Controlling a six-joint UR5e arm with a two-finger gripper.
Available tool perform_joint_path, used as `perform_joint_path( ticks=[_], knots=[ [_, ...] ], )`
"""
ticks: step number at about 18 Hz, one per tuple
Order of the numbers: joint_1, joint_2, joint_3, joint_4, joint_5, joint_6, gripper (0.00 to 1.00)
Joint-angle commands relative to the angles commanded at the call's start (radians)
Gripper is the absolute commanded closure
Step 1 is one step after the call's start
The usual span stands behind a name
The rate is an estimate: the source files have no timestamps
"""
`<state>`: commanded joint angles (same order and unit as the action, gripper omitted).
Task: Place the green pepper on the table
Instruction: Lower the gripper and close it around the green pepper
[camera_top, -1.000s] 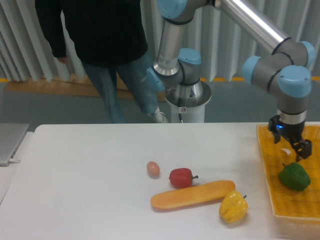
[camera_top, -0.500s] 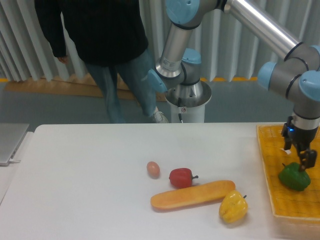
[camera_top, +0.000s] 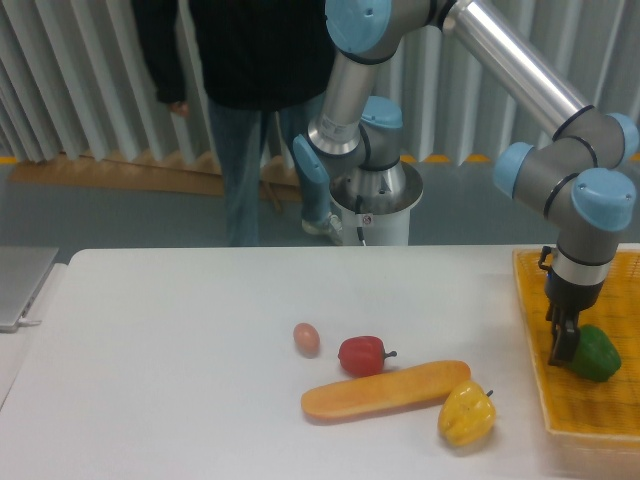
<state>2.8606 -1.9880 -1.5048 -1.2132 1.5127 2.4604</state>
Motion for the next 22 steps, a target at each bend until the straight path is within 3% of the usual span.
perform_joint_path(
  ticks=[4, 7, 22],
  knots=[
    [0.071, 0.017, 0.008, -0.012, -0.032, 0.107, 0.00],
    [0.063, -0.012, 0.017, -0.006, -0.029, 0.107, 0.00],
    [0.005, -0.049, 0.031, -0.002, -0.022, 0.098, 0.00]
  ],
)
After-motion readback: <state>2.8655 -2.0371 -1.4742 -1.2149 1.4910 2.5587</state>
